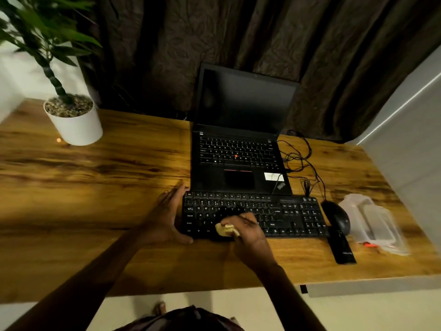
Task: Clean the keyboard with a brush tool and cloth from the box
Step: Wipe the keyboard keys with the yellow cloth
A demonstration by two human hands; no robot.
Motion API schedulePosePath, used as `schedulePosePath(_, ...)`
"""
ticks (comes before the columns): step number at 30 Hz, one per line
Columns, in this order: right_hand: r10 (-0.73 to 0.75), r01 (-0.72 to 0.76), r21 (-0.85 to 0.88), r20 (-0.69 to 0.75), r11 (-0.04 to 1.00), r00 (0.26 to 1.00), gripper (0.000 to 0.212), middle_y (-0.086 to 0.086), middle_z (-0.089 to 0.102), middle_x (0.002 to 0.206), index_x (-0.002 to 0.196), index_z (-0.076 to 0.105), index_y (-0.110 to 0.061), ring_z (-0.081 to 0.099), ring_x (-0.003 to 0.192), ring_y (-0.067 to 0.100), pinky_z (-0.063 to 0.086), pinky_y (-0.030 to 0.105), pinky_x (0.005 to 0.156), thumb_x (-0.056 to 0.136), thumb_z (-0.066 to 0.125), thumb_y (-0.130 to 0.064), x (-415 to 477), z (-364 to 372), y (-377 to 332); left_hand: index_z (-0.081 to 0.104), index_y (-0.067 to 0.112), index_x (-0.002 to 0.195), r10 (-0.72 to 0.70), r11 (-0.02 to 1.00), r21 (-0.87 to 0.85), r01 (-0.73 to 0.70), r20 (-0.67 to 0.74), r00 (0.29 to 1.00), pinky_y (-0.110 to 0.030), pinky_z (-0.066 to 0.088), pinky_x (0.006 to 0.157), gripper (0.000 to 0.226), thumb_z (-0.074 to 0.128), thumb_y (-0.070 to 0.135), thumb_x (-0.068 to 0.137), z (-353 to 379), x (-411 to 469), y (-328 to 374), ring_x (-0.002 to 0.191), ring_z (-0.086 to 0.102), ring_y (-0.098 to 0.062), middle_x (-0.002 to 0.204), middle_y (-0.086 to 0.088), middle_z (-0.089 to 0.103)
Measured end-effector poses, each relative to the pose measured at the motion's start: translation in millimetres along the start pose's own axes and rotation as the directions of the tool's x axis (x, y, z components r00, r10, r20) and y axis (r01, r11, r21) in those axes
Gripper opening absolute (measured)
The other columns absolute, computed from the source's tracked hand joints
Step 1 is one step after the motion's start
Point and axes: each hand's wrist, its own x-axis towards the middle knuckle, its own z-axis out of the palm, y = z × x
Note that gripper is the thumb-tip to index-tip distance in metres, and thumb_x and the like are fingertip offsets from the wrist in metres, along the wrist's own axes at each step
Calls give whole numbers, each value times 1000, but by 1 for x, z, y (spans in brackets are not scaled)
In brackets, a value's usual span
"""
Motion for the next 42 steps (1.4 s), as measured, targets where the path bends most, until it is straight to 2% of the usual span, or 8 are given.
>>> schedulePosePath(10,-123,129,107,-65,986,990,25,5,62,102,106,65,-17,59,94,23,56,36,68,88,53,-6,18,28,-42,-15,33,157,27,1000,-14,-27,-5,1000,-43,6,126,166,87,75,33,1,1,1,154,2,-22,167,9,7)
schedulePosePath(18,-106,108,80,-27,991,994,30,3,57,112,114,62,-22,58,98,18,55,33,80,89,51,-11,17,27,-32,-26,56,144,23,1000,-12,-23,-8,1000,-50,14,124,161,83,82,29,1,1,-3,155,3,-24,168,10,7)
schedulePosePath(22,-186,187,101,-24,977,982,31,2,61,102,110,64,-17,57,96,25,53,35,70,82,56,-5,29,38,-56,-13,37,154,96,995,-23,-97,-41,995,-45,10,125,154,84,78,42,-1,-2,3,154,6,-16,168,4,12)
schedulePosePath(24,-210,208,86,13,974,978,30,5,62,98,110,63,-17,56,94,26,53,35,67,81,60,-6,32,39,-60,-12,25,156,129,992,10,-128,-40,991,-44,8,125,154,82,77,46,-2,-2,5,154,6,-12,167,0,14)
schedulePosePath(28,-156,154,63,39,986,987,26,6,64,101,109,64,-20,56,99,24,53,34,71,91,45,-23,28,27,-47,-15,36,156,55,998,-17,-56,-26,998,-40,8,125,160,90,71,39,-1,-1,1,154,3,-19,168,6,9)
schedulePosePath(33,-37,38,-76,10,996,999,33,4,66,103,111,59,-27,58,97,22,56,27,67,84,52,-9,8,6,-13,-12,39,156,26,1000,-17,-26,-20,999,-38,9,123,160,91,67,37,-1,0,2,154,3,-21,168,9,4)
schedulePosePath(36,24,-38,-162,-89,986,996,26,2,71,91,103,64,-17,60,93,27,53,27,60,87,45,-14,2,-2,-3,-15,40,156,11,1000,-6,-11,-6,1000,-51,14,124,161,89,71,37,0,0,-1,154,2,-25,168,10,1)
schedulePosePath(42,-68,54,-233,-50,971,996,37,2,73,95,107,66,-14,60,96,23,56,29,69,74,66,1,-4,-11,4,-18,47,153,-3,999,-50,3,12,1000,-54,22,122,158,90,66,40,-2,-3,0,154,3,-23,168,10,2)
